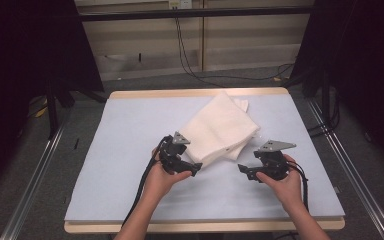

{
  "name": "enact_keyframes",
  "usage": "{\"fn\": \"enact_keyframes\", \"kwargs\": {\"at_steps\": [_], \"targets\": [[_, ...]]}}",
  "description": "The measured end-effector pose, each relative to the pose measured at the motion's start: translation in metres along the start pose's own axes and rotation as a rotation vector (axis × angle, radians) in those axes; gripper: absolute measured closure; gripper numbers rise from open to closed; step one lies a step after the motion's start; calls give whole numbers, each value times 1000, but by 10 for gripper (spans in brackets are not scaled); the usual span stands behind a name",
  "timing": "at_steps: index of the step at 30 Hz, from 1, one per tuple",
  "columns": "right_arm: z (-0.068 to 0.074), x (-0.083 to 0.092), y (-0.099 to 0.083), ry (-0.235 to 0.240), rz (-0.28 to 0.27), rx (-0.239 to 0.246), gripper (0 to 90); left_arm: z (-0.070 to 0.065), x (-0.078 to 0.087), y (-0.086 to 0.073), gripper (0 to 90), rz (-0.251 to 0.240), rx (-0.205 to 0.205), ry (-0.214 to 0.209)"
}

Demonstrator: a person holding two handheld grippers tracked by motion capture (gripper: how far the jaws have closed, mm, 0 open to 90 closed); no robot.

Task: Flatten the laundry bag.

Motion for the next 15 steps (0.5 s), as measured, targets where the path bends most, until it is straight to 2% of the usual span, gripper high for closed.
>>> {"fn": "enact_keyframes", "kwargs": {"at_steps": [2, 6, 7, 9, 12, 15], "targets": [[1, -2, 2, 4, 0, 7, 222, -2, -2, 2, 140, 5, 3, -6], [3, -7, 6, 7, 0, 10, 261, -6, -5, 5, 174, 11, -28, -11], [3, -8, 7, 3, -2, 14, 279, -7, -7, 6, 175, 4, -25, -22], [4, -10, 9, 7, -11, 19, 354, -9, -8, 5, 183, 23, -34, -34], [4, -14, 9, 9, -11, 17, 356, -9, -10, 3, 202, 31, -39, -17], [4, -18, 7, 8, 2, 22, 382, -9, -11, 4, 243, 21, -34, -27]]}}
Point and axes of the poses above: each handheld gripper's, and its own axes: x roughly backward along the jaws, y roughly out of its top, z roughly to its left, the point moved 4 cm from there along -x, roughly forward along the jaws, and after that the axes turned 7 degrees about -z, right-handed, at the moved point
